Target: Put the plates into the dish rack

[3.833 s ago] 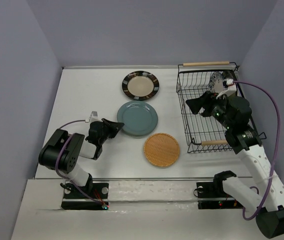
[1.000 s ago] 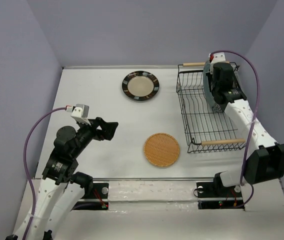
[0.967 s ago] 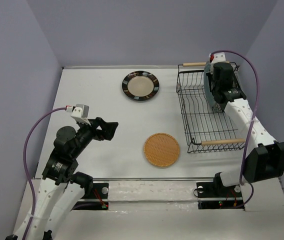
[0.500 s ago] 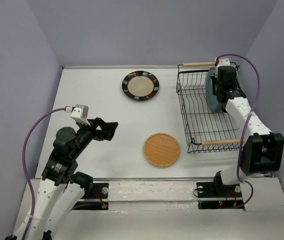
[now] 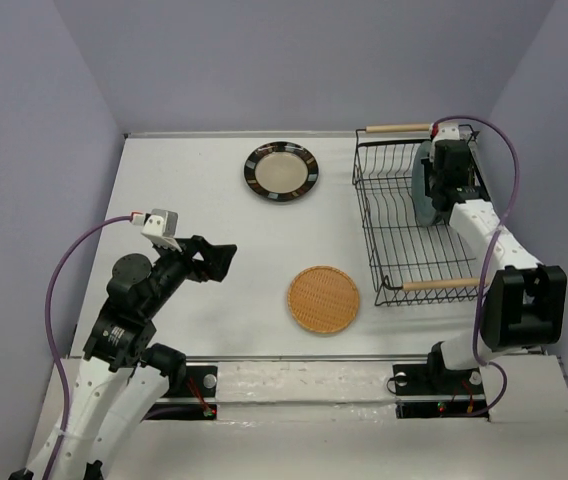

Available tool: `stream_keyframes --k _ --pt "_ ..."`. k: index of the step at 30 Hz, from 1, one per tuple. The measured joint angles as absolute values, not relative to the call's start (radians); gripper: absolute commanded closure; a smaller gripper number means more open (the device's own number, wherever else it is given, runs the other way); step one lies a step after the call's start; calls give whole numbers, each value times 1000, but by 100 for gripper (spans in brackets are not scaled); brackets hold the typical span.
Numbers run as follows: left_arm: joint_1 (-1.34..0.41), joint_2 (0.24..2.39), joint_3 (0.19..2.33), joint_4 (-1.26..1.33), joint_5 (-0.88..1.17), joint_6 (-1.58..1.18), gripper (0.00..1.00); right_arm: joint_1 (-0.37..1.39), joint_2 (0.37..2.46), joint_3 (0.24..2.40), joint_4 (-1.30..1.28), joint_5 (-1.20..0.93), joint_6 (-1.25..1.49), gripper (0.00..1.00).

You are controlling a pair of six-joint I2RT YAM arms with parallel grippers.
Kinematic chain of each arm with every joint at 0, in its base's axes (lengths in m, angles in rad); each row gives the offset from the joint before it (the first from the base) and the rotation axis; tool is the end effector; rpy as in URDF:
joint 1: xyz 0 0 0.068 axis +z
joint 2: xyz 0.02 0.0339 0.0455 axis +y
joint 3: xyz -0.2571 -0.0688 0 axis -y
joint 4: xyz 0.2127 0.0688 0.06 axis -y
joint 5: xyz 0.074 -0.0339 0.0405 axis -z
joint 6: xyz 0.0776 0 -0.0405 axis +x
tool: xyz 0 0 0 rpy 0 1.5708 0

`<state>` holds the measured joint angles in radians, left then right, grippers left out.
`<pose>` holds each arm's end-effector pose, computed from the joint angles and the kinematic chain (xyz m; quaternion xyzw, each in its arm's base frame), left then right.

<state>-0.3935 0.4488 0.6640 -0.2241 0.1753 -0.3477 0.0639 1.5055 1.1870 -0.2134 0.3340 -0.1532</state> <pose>0.1183 -0.0638 0.3277 0.0778 0.7059 -0.3119 0.6311 0.3519 -0.0030 0.2857 -0.0107 0.8599 -0.1660 0.4826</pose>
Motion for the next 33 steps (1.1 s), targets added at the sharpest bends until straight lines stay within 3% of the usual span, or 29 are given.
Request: stream_keyframes --k 12,31,33 --pt "-400 452 664 -223 175 -345 1 66 1378 1161 -198 342 -134 93" --pt "-400 453 664 -222 175 -345 1 66 1543 1164 -176 295 -134 93" --pt "-400 454 664 -222 175 -345 1 66 1546 1166 -171 295 -135 87"
